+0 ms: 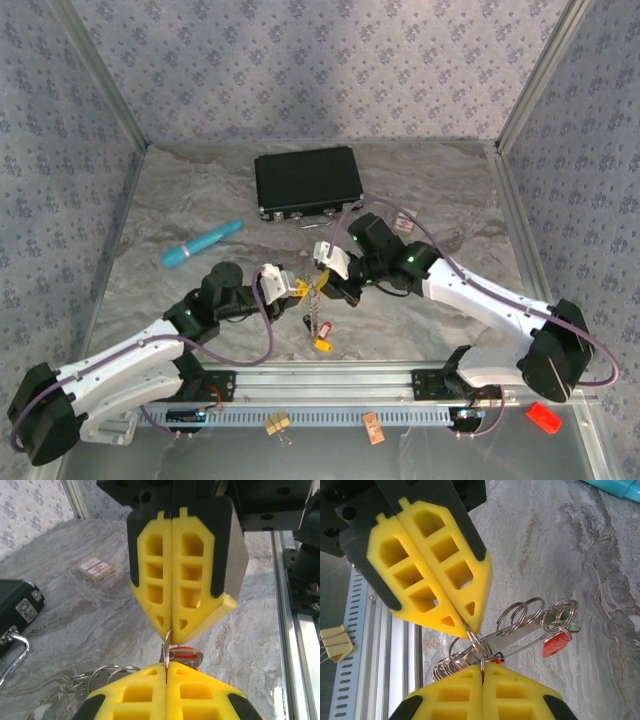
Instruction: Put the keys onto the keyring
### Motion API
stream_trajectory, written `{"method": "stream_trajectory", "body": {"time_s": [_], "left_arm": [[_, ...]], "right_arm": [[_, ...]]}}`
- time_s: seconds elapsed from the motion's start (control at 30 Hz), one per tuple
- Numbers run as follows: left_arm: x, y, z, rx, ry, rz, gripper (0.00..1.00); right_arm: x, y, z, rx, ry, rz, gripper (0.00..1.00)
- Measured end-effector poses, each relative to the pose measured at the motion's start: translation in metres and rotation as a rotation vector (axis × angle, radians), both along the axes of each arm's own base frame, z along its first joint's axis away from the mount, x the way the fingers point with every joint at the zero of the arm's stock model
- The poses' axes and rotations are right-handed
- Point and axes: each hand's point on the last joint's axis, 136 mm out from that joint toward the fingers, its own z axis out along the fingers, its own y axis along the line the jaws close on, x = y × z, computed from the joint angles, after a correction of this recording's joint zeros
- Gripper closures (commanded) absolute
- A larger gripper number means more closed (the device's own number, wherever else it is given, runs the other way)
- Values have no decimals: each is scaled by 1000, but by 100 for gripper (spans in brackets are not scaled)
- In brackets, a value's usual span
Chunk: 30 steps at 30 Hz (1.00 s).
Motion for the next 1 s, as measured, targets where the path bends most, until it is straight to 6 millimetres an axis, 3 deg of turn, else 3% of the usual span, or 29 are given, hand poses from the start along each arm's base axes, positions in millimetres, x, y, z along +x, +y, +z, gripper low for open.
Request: {"method": "stream_trajectory", "body": {"time_s": [0.13, 0.27, 0.43, 0.7, 0.87, 1.0], "left_arm": [[1, 1, 2, -34, -37, 11, 100], [4, 2, 7, -46, -70, 22, 100], [6, 0, 15, -71, -99, 25, 100], [7, -3, 17, -106, -66, 24, 100], [7, -4, 15, -108, -41, 23, 100], [7, -4, 15, -109, -38, 24, 100]], "right_arm": [[6, 6, -9, -18, 78, -21, 100], [7, 7, -7, -11, 102, -35, 74], [11, 0, 5, 35, 39, -48, 65], [8, -2, 22, 143, -84, -12, 66], [12, 6, 23, 170, -103, 7, 76], [12, 7, 22, 170, -100, 15, 73]]}}
